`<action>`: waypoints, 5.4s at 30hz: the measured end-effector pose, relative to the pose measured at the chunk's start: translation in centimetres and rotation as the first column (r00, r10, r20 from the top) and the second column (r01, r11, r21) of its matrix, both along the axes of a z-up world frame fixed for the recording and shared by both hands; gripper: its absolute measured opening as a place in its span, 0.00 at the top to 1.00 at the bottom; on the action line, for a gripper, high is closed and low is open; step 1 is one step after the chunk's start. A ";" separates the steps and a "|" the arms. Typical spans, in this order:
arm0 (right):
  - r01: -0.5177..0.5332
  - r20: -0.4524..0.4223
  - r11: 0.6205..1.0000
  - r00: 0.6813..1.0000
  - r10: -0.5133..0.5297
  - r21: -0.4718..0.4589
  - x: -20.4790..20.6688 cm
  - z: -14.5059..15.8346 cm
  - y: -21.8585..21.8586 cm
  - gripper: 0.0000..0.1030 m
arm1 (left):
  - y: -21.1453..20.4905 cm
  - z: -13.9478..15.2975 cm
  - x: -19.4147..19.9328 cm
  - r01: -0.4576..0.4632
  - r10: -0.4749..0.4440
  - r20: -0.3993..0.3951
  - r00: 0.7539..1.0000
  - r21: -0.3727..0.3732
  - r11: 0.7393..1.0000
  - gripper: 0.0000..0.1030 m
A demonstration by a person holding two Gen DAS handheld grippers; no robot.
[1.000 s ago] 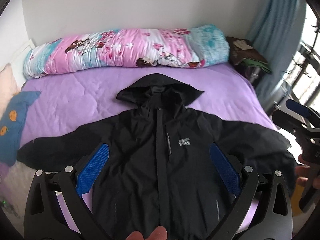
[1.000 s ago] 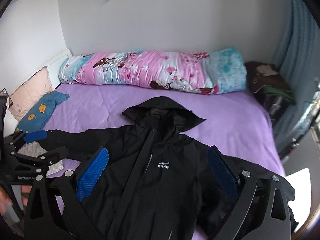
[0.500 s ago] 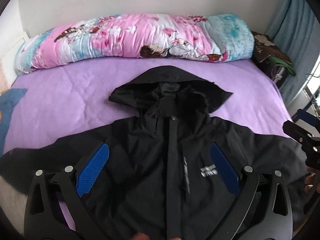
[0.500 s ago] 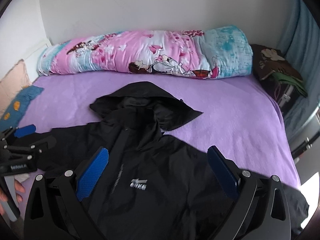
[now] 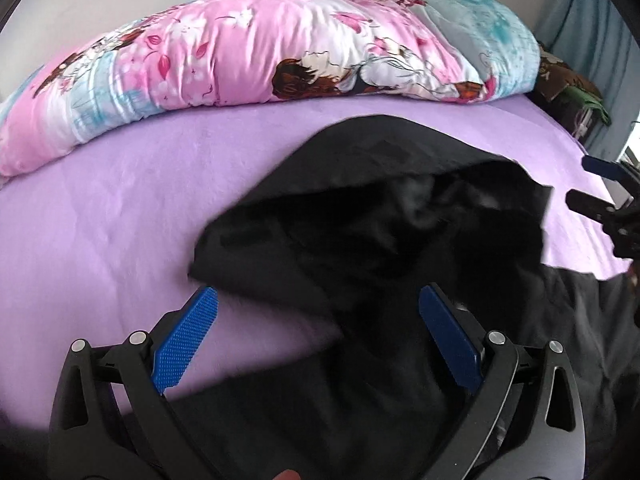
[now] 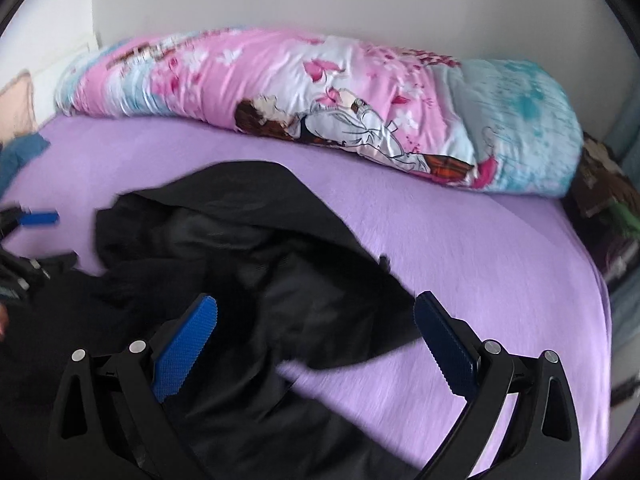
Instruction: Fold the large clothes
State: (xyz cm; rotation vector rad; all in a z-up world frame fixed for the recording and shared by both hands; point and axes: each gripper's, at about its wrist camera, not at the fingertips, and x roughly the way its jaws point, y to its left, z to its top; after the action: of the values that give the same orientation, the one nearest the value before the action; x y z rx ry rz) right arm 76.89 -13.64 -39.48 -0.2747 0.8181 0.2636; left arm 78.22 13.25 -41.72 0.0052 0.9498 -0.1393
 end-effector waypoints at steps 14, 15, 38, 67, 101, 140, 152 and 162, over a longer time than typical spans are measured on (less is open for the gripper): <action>-0.116 -0.111 0.984 0.989 0.101 -0.134 9.0 -6.3 0.7 0.06 | 5.5 -8.4 9.7 0.101 -0.104 -0.167 0.980 -0.029 0.994 0.07; -0.118 -0.121 0.984 0.987 0.102 -0.131 9.3 -6.8 0.8 0.06 | 5.6 -8.5 9.9 0.106 -0.109 -0.162 0.981 -0.025 0.994 0.08; -0.198 -0.178 0.978 0.967 0.185 -0.059 9.6 -9.1 2.0 0.84 | 2.8 -11.3 14.4 0.230 -0.177 -0.221 0.959 0.244 0.942 0.87; -0.231 0.029 0.964 0.973 0.229 0.135 -4.3 5.9 -2.8 0.97 | 1.2 2.7 -5.4 0.224 -0.257 0.236 0.937 0.156 0.962 0.93; -0.533 -0.061 0.823 0.844 0.532 -0.196 -20.2 -0.5 -1.1 0.14 | -12.9 -4.6 -26.5 0.519 -0.740 0.158 0.654 0.617 0.591 0.06; -0.870 -0.265 0.343 0.445 0.855 -0.353 -20.3 -1.8 1.8 0.92 | -13.6 -7.4 -19.3 0.793 -0.942 -0.334 0.046 0.585 -0.169 0.98; -0.907 -0.217 0.222 0.312 0.925 -0.358 -29.1 4.6 4.6 0.94 | -7.7 -3.9 -27.0 0.752 -0.945 -0.324 -0.040 0.613 -0.242 0.98; -0.914 -0.369 0.297 0.386 0.846 -0.276 -30.6 -8.0 8.2 0.95 | -7.5 -15.1 -31.0 0.687 -0.892 -0.451 -0.027 0.640 -0.344 0.92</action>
State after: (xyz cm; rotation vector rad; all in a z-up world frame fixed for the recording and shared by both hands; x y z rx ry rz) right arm 46.27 -5.45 -47.45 -1.1996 0.7937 1.2036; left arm 47.25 5.77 -56.81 1.6941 0.4169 -1.1413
